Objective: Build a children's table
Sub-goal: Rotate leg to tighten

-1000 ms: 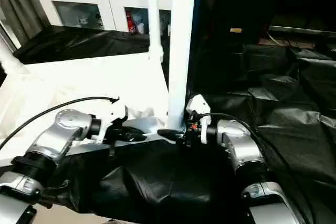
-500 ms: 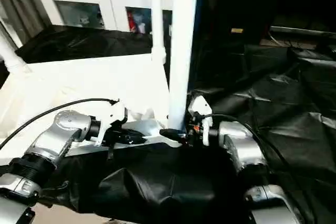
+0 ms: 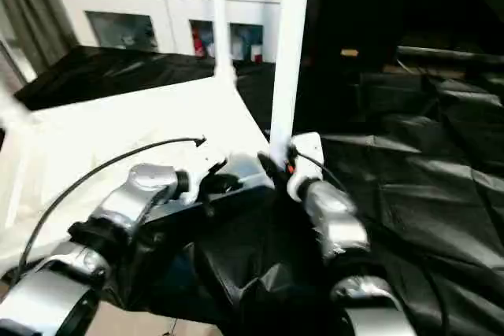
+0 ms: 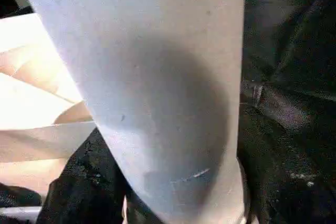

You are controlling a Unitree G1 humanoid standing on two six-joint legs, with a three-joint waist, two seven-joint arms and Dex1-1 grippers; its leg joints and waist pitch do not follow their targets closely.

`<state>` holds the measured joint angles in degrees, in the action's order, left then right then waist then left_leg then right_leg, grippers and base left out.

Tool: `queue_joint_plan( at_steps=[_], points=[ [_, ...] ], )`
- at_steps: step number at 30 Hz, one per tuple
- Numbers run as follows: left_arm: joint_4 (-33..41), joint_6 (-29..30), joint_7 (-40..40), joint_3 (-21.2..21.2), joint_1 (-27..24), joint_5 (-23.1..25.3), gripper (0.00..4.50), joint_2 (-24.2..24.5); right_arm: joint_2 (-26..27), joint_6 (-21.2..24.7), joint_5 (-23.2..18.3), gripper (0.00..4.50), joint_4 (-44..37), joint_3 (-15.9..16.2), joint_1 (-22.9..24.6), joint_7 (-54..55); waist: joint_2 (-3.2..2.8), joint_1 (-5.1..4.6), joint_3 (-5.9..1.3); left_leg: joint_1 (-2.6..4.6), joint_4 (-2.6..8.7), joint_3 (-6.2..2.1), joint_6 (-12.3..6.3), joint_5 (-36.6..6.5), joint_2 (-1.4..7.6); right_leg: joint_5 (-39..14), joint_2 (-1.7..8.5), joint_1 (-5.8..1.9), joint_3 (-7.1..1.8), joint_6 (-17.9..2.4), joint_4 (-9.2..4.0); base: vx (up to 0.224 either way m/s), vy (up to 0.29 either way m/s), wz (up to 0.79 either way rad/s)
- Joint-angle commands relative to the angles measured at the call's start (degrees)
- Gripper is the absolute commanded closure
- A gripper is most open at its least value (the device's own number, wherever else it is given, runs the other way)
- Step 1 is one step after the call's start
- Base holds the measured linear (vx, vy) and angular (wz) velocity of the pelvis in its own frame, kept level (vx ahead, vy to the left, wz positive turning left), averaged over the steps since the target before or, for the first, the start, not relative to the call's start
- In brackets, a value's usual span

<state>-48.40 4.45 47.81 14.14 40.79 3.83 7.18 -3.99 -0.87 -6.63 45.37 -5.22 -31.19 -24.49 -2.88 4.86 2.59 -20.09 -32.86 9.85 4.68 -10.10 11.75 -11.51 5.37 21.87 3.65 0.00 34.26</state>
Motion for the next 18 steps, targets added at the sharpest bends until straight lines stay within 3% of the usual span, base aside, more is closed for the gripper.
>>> queue_joint_plan(
  at_steps=[1,3,4,7,8,9,10,12,13,14,15,16,17,18],
  points=[
    [-0.6,-2.3,-6.4,-1.8,3.0,-0.8,4.5,-2.8,6.4,2.1,-1.2,1.4,2.3,3.7,1.4,-4.5,0.46,-0.25,-2.87,0.12,4.56,-0.3,-0.85,-19.6,0.72,-20.5,2.71,-1.67,-1.91,-9.5,-5.4,0.0,0.0,0.0],
    [-1.5,-3.3,-5.9,-1.7,3.2,-0.7,4.5,-2.7,6.4,2.8,-2.3,1.23,1.5,3.2,1.5,-5.9,0.39,-0.19,-2.9,0.25,4.56,-0.23,-1.16,-19.4,0.77,-20.0,2.72,-1.58,-1.94,-9.8,-5.38,0.0,0.0,0.0],
    [-1.7,-4.1,-5.4,-1.4,3.0,-0.4,4.5,-2.2,5.7,2.3,-1.6,1.16,0.4,4.2,2.1,-6.5,0.93,-0.27,-2.85,0.14,4.59,-0.2,-1.3,-19.4,0.81,-20.1,2.7,-1.62,-1.91,-9.9,-5.4,0.0,0.0,0.0],
    [-1.2,-4.6,-4.1,-1.3,2.2,-0.5,4.5,-1.7,3.7,1.9,-1.4,0.82,-2.7,5.4,3.7,-8.3,1.02,0.27,-2.94,0.3,4.47,0.0,-1.93,-17.7,0.93,-19.4,2.82,-1.54,-2.11,-9.8,-5.34,0.0,0.0,0.0],
    [-0.9,-4.8,-3.6,-1.4,1.9,-0.6,4.5,-1.5,2.6,2.2,-1.9,0.82,-4.4,5.5,4.4,-9.7,1.05,0.24,-2.92,0.14,4.48,0.03,-2.15,-16.9,0.89,-19.0,2.84,-1.66,-2.14,-9.9,-5.31,0.0,0.0,0.0],
    [-0.6,-5.2,-3.1,-1.4,1.5,-0.6,4.5,-1.4,1.3,3.0,-2.5,0.82,-6.7,5.4,5.3,-11.5,1.75,0.24,-2.9,0.0,4.49,0.11,-2.45,-16.3,0.86,-19.0,2.75,-1.83,-2.09,-9.7,-5.35,0.0,0.0,0.0],
    [-0.2,-6.1,-3.1,-1.7,1.0,-0.7,4.5,-1.2,-0.9,4.1,-3.7,0.82,-9.8,4.8,6.5,-14.2,2.07,0.49,-2.87,-0.03,4.42,0.18,-2.97,-15.5,0.89,-19.3,2.79,-1.85,-2.1,-9.3,-5.37,0.0,0.0,0.0],
    [0.8,-7.4,-2.2,-2.2,0.1,-1.4,4.5,-1.0,-4.1,5.6,-5.4,0.82,-13.7,4.0,8.1,-18.0,1.84,0.67,-2.92,-0.46,4.38,0.05,-3.76,-13.9,0.86,-18.6,2.85,-2.24,-2.09,-8.6,-5.19,0.0,0.0,0.0],
    [1.9,-8.3,-2.2,-2.6,-0.6,-2.0,4.5,-1.0,-6.5,6.4,-6.3,0.82,-15.6,3.7,8.9,-20.4,2.09,0.69,-2.94,-0.77,4.52,-0.1,-4.04,-13.1,0.97,-18.9,2.83,-2.35,-1.91,-8.2,-5.07,0.0,0.0,0.0],
    [2.1,-8.5,-2.2,-2.8,-0.7,-2.1,4.5,-1.0,-7.0,6.6,-6.4,0.82,-16.0,3.6,9.1,-20.8,2.25,0.83,-2.96,-0.62,4.35,0.0,-4.29,-12.9,1.1,-19.0,2.97,-2.12,-1.97,-8.3,-5.15,0.0,0.0,0.0],
    [2.5,-8.9,-2.3,-3.0,-1.0,-2.3,4.5,-1.0,-8.0,7.0,-6.7,0.82,-16.8,3.5,9.4,-21.7,2.23,0.89,-2.99,-0.48,4.22,0.06,-4.34,-12.7,1.09,-18.8,2.9,-2.08,-1.99,-8.6,-5.19,0.0,0.0,0.0],
    [5.3,-7.4,0.0,-3.5,-2.5,-4.2,4.22,-0.7,-11.5,6.7,-6.1,0.78,-18.0,3.3,10.2,-24.0,2.55,0.84,-3.1,-0.61,4.08,0.17,-4.6,-11.7,1.08,-17.6,2.92,-2.09,-2.03,-9.2,-5.02,0.0,0.0,0.0],
    [7.8,-6.0,1.3,-3.6,-3.8,-5.0,3.95,-0.2,-13.0,7.6,-6.6,0.78,-18.9,2.7,10.4,-25.1,2.11,1.07,-3.26,-0.82,3.99,0.08,-4.71,-9.8,1.27,-14.6,3.03,-2.33,-2.0,-10.2,-4.52,0.0,0.0,0.0],
    [9.5,-5.1,2.1,-3.7,-4.6,-5.6,3.95,0.1,-14.0,8.4,-7.0,0.78,-19.6,2.3,10.6,-25.9,2.11,1.13,-3.6,-0.9,3.56,0.2,-5.41,-7.9,1.23,-10.0,2.86,-2.27,-2.02,-11.5,-3.97,0.0,0.0,0.0]
  ],
)
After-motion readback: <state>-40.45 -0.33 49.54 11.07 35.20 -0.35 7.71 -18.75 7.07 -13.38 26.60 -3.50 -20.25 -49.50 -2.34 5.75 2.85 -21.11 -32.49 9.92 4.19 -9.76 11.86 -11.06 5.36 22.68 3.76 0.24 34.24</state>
